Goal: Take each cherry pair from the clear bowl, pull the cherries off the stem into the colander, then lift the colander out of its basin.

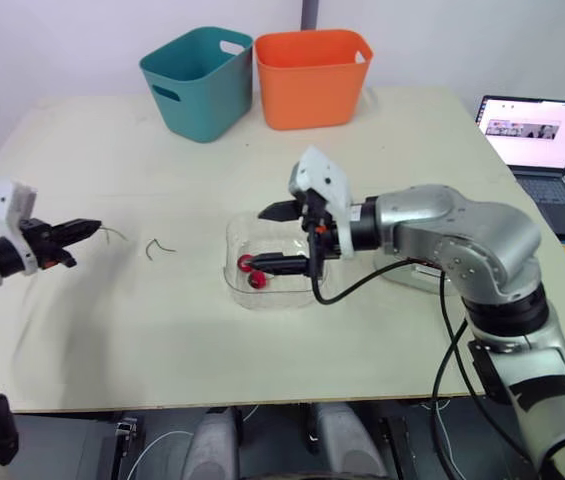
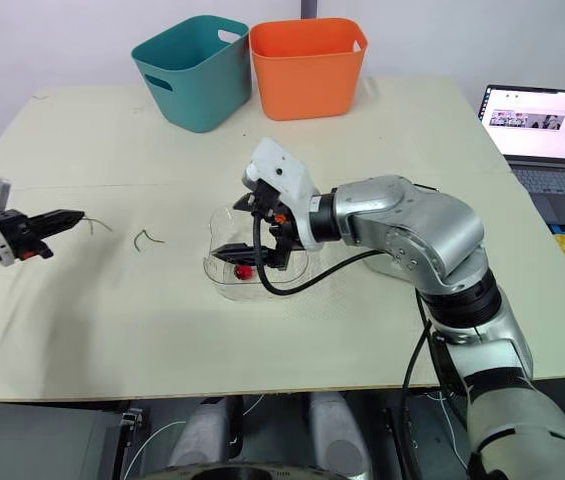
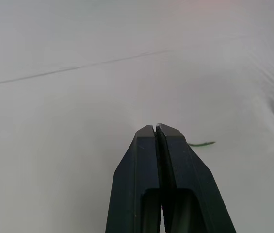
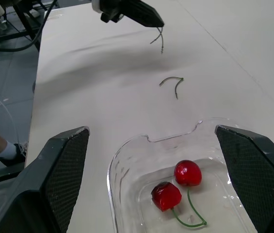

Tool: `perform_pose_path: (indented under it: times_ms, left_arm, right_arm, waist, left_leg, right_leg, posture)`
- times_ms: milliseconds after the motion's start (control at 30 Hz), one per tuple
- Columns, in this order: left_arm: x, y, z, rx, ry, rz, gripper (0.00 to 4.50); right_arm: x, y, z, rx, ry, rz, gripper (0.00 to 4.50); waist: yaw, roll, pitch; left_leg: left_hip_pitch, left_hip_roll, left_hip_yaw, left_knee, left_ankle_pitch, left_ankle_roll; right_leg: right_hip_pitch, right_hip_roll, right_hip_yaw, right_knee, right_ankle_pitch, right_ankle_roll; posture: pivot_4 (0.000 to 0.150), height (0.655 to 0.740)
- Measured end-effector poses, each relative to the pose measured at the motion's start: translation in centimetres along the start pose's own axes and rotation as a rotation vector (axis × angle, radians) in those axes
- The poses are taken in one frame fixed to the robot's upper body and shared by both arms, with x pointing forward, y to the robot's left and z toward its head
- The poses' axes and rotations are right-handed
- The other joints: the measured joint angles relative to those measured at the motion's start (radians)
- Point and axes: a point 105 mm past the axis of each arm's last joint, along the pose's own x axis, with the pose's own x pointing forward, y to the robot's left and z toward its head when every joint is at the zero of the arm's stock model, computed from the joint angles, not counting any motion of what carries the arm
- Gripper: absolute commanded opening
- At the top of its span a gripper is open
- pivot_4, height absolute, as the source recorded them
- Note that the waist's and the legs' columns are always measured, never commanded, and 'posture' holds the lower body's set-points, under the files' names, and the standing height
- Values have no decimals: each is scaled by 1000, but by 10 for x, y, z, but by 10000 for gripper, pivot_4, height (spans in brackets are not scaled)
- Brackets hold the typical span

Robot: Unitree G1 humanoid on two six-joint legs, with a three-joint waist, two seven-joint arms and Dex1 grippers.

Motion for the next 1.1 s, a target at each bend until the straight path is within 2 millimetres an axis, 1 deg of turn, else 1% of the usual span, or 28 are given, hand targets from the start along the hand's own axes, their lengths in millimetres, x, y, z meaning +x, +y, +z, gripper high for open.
perform_pose_path:
  times_ms: [100,267,333,400,467,533,600,633,667,767,800,867,933,967,1033,1100]
  left_arm:
    - [-1,0,-10,-21,21,5,6867]
    - [3,-2,-12,-29,23,-2,23821]
    - [3,-3,-9,-20,17,-5,23821]
    - [3,-3,-1,-5,3,-5,23821]
    - [0,-4,16,40,-16,-11,23821]
    - [-2,-15,40,114,-48,-56,23821]
    - [-4,-33,61,194,-61,-127,23821]
    - [-1,-51,69,243,-47,-197,23821]
    - [1,-65,71,271,-35,-257,23821]
    - [9,-99,70,319,12,-400,23821]
    - [9,-106,70,326,20,-429,23821]
    - [10,-129,70,349,37,-522,23821]
    - [10,-143,70,376,45,-576,23821]
    - [10,-148,70,379,48,-597,25661]
    - [11,-151,70,381,54,-612,29609]
    - [13,-151,72,379,49,-614,36448]
  right_arm:
    - [0,0,0,0,-2,4,45000]
    - [-1,0,0,-1,-2,13,45000]
    - [-3,-1,-1,-2,5,13,45000]
    - [-5,-3,-3,-1,13,8,45000]
    - [-11,-7,-2,4,7,-1,45000]
    - [-21,-13,0,-4,-3,-15,45000]
    - [-33,-20,3,-16,-17,-29,45000]
    - [-42,-24,4,-22,-24,-38,45000]
    - [-49,-27,5,-25,-27,-46,45000]
    - [-66,-34,7,-33,-29,-61,45000]
    - [-71,-35,5,-32,-20,-66,45000]
    - [-88,-37,-5,-20,19,-71,45000]
    - [-99,-42,-10,-8,41,-89,45000]
    - [-103,-44,-12,-11,56,-105,45000]
    - [-109,-50,-14,-15,63,-136,45000]
    - [-110,-53,-15,-19,67,-148,45000]
  waist:
    - [2,0,0]
    - [9,0,0]
    - [10,0,0]
    - [11,0,0]
    - [12,-1,0]
    - [13,-1,0]
    - [15,-1,0]
    - [16,-1,0]
    - [15,-1,0]
    - [10,-1,0]
    - [7,0,0]
    - [7,-1,0]
    - [5,0,0]
    - [3,0,0]
    - [-2,0,0]
    - [-8,0,0]
  left_leg:
    - [0,0,0,0,0,0]
    - [0,0,0,0,0,0]
    - [0,0,0,0,0,0]
    - [0,0,0,0,0,0]
    - [0,0,0,0,0,0]
    - [-1,0,0,0,0,0]
    - [0,0,0,0,0,0]
    - [0,0,0,0,0,0]
    - [0,0,1,0,0,0]
    - [0,0,1,0,0,0]
    - [0,0,1,-1,0,0]
    - [0,0,1,-1,0,0]
    - [0,0,2,-1,0,0]
    - [1,0,2,-1,0,0]
    - [1,0,1,-1,0,0]
    - [1,0,1,-1,0,0]
  right_leg:
    - [0,0,0,0,0,0]
    - [0,0,0,0,0,0]
    - [0,0,0,0,0,0]
    - [0,0,0,0,0,0]
    - [0,0,0,-1,0,0]
    - [0,0,0,-1,0,0]
    - [1,-1,0,-2,0,0]
    - [1,-1,0,-2,0,0]
    - [1,-1,0,-2,-1,-1]
    - [0,0,0,-2,-1,-1]
    - [0,0,0,-1,-1,-1]
    - [0,1,0,-2,-1,0]
    - [0,0,1,-2,-2,0]
    - [0,1,1,-1,-3,0]
    - [0,1,1,-1,-3,0]
    - [0,1,1,-1,-3,0]
  posture:
    - [1500,7400]
    - [1500,7400]
    - [1500,7400]
    - [1500,7400]
    - [1500,7400]
    - [1500,7400]
    - [1500,7400]
    - [1500,7400]
    - [1500,7400]
    - [1500,7400]
    - [1500,7400]
    - [1500,7400]
    - [1500,7400]
    - [1500,7400]
    - [1500,7400]
    - [1500,7400]
